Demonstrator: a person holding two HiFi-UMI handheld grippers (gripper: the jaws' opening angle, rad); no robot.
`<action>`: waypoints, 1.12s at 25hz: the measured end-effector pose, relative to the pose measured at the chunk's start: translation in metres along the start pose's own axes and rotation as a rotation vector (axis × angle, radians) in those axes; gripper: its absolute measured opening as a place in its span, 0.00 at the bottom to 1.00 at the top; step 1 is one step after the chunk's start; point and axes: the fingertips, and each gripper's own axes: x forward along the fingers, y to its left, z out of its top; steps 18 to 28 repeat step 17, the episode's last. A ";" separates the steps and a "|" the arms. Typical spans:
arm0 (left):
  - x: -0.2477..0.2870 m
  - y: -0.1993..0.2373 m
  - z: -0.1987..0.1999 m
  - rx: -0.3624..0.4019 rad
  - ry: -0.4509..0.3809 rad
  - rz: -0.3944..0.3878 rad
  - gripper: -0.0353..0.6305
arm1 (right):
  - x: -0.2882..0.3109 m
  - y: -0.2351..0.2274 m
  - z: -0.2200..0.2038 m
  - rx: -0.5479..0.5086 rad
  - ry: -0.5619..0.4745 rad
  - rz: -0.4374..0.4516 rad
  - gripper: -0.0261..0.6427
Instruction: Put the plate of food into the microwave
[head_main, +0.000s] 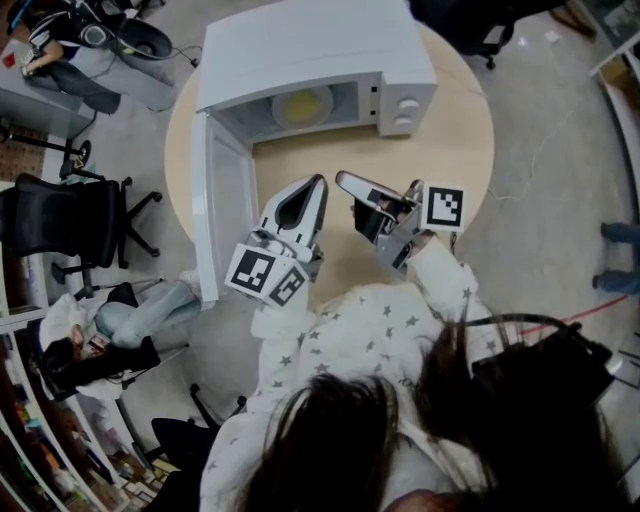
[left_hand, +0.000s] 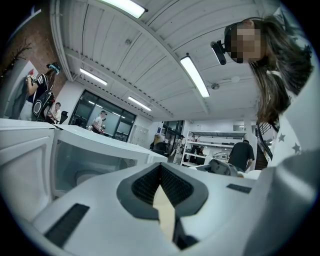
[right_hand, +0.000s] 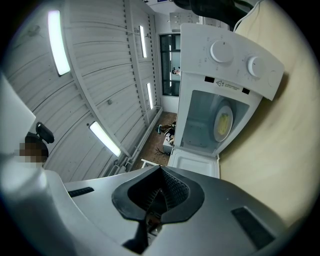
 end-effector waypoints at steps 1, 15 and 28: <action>0.000 0.000 0.000 0.001 0.001 -0.001 0.06 | 0.000 0.000 0.000 0.002 0.000 0.000 0.05; 0.003 -0.001 -0.001 0.002 0.006 -0.007 0.06 | 0.003 -0.002 -0.001 0.004 0.011 -0.004 0.05; 0.003 -0.004 -0.001 0.002 0.007 -0.010 0.06 | 0.002 -0.001 -0.002 0.006 0.012 -0.004 0.05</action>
